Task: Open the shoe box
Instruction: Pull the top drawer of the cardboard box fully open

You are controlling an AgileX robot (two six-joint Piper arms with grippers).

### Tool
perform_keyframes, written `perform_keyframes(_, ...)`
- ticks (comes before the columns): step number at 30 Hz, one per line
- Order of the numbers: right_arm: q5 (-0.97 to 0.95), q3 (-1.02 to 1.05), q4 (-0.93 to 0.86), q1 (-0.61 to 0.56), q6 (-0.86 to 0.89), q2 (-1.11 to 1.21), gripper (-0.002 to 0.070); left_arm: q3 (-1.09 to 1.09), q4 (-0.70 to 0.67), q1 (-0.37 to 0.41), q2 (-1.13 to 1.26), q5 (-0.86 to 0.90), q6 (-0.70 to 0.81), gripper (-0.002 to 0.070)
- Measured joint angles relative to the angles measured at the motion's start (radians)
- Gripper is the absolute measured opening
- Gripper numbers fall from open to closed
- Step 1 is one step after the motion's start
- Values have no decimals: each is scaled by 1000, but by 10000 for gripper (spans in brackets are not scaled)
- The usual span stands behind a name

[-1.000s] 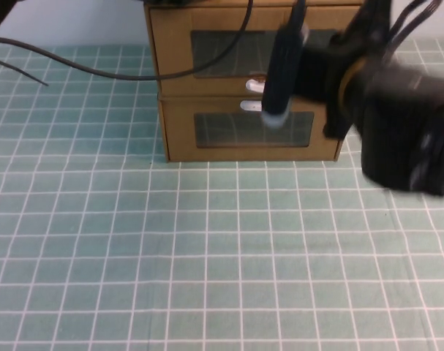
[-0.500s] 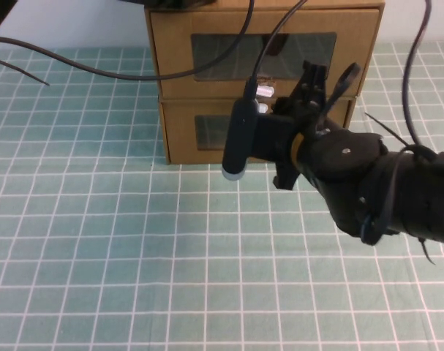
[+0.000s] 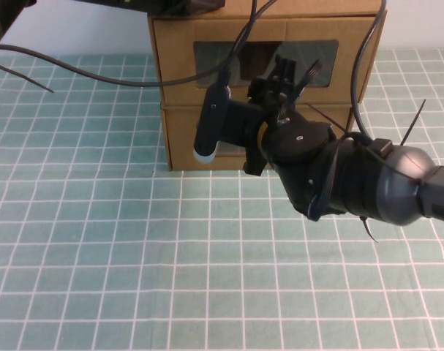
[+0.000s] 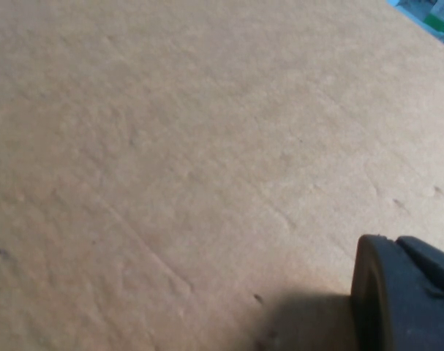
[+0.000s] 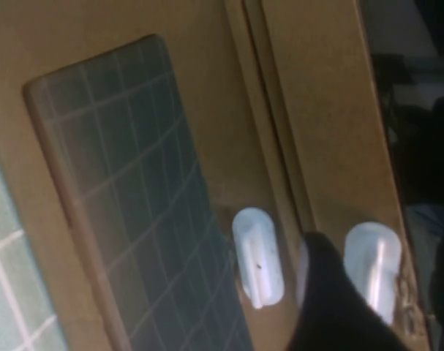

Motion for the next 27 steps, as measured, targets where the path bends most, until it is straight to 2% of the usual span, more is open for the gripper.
perform_keyframes(7,-5,-16,-6,-46,-32,40,277,0,-2,0,2,0,0,-5)
perform_keyframes(9,-6,-25,-13,-52,-39,49,228,0,-3,0,2,-2,0,-5)
perform_keyframes(12,1,-40,-27,-56,-38,60,92,0,-3,0,2,-2,0,-5)
perform_keyframes(16,21,-47,-46,-56,-30,79,32,0,-3,0,4,-4,0,-5)
perform_keyframes(27,60,-39,15,-17,3,50,11,0,-3,0,4,-4,0,-5)
